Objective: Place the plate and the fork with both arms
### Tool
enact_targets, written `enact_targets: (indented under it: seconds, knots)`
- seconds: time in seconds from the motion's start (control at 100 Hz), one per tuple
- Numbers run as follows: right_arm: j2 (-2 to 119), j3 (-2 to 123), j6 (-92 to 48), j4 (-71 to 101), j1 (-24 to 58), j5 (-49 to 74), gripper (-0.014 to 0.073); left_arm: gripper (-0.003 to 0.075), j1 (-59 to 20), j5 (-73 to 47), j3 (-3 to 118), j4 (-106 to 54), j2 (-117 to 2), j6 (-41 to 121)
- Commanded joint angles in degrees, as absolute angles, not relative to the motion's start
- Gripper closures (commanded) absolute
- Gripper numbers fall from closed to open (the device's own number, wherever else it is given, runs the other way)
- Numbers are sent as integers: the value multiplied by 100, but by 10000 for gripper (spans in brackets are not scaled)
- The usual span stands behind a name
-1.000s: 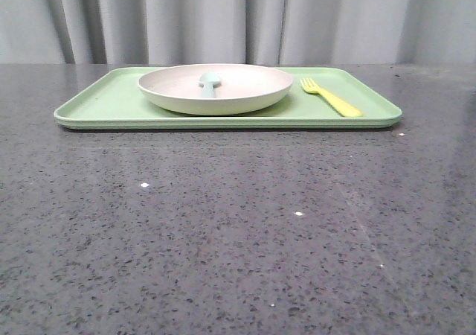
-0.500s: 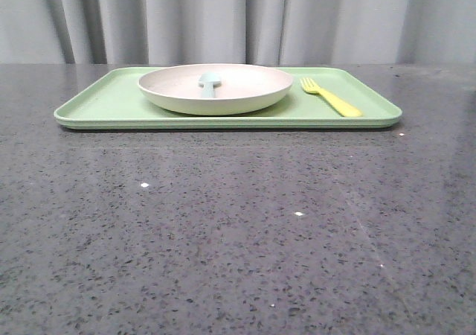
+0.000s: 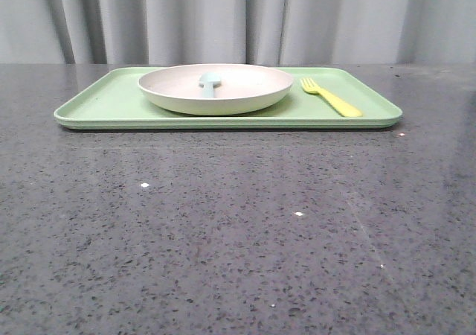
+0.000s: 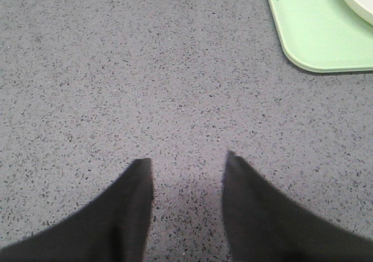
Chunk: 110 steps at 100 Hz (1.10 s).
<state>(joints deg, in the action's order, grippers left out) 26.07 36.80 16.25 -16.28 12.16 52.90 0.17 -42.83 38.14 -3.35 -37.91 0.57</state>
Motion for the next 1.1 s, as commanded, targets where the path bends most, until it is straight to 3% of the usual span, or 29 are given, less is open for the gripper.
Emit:
enact_targets:
  seconds: [0.0,0.1,1.09]
  knots:
    - [2641,3812,1617,-1812,1174,4944,713,608,36,-3897,3956,-398,-3784,0]
    - [2641,3812,1617,-1812,1174,4944,713,743,36,-3906,3956,-398,-3784,0]
    - [2641,3812,1617,-1812,1174,4944,713,741,36,-3896,3945,-398,-3784,0]
